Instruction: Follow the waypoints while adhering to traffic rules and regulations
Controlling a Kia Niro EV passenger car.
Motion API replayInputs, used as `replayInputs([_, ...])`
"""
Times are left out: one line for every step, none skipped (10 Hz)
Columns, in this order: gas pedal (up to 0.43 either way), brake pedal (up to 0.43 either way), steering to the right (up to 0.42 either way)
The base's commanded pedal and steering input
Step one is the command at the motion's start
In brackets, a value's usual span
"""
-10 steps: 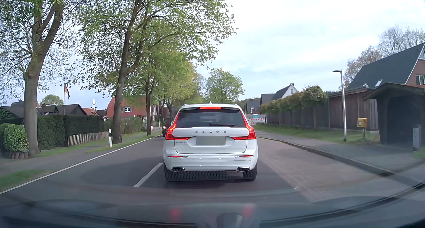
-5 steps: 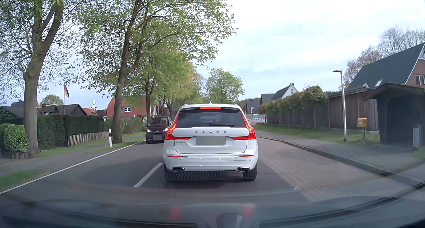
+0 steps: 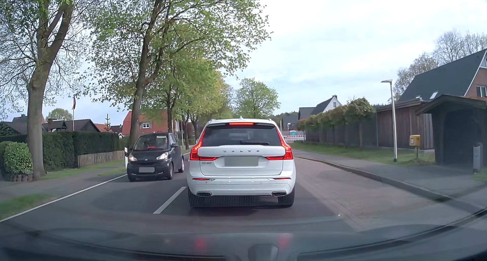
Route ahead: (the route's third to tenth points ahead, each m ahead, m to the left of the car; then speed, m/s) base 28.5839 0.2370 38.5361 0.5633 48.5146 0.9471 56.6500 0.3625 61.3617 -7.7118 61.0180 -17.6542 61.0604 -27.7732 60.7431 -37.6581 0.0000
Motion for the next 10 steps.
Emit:
replayInputs([0.000,0.268,-0.001])
replayInputs([0.000,0.262,-0.001])
replayInputs([0.000,0.268,-0.001])
replayInputs([0.000,0.262,-0.001])
replayInputs([0.000,0.268,-0.001])
replayInputs([0.000,0.268,-0.001])
replayInputs([0.000,0.268,-0.001])
replayInputs([0.000,0.268,-0.001])
replayInputs([0.000,0.268,-0.001])
replayInputs([0.000,0.262,-0.001])
